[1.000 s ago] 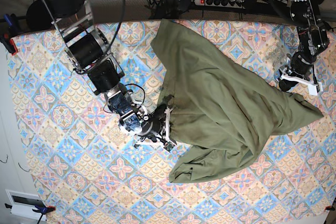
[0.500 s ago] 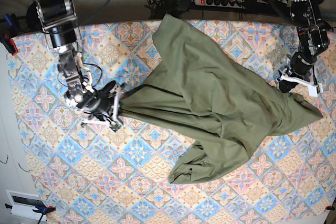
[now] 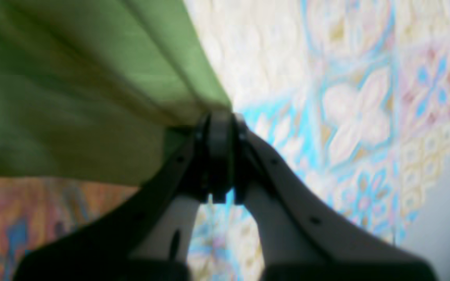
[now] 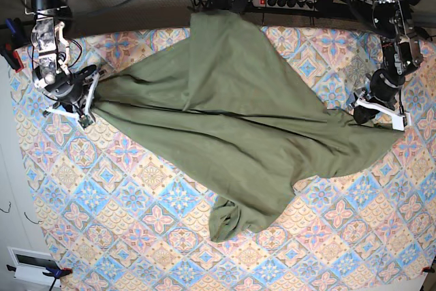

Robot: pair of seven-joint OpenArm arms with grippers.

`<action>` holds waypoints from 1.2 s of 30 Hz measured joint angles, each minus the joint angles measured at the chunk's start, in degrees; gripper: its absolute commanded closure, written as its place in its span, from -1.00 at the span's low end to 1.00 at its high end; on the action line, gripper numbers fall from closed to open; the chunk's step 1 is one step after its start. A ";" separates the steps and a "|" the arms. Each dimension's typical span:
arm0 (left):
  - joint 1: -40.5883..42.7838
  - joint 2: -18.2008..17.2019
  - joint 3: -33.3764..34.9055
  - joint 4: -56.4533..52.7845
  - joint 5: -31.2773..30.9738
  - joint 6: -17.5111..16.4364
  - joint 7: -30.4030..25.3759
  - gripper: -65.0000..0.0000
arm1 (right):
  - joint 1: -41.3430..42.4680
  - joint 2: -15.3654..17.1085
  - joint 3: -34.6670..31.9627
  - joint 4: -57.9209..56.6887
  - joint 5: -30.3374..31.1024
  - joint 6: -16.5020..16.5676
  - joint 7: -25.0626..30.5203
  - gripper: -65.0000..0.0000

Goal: Layout the t-shirt on the table in an organized manner, then fold the t-shirt properly
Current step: 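Drag the grasped fabric outward with the right gripper to spread the shirt, then release the shirt with both grippers and reposition them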

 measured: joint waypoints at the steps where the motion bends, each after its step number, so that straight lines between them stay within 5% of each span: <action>1: -0.63 -0.04 0.04 -0.24 0.28 0.28 -0.04 0.54 | -1.66 0.24 0.15 1.33 0.20 0.22 0.04 0.96; 11: -1.40 -0.04 1.42 -0.87 -0.04 -0.11 3.04 0.52 | -7.78 0.98 2.91 10.56 0.72 0.70 -2.34 0.92; 18: -0.42 1.42 1.38 -0.87 -0.24 0.24 6.01 0.11 | -7.69 0.57 8.59 12.35 0.31 0.26 -2.97 0.43; 22: -0.50 3.80 1.66 -1.01 -0.33 -0.07 8.70 -0.02 | -7.41 -2.62 8.22 12.57 0.72 0.74 -3.23 0.42; 36: -7.34 10.97 8.41 -12.04 -1.55 -0.83 7.02 0.05 | -2.60 -2.16 8.07 12.70 0.48 0.26 -3.65 0.42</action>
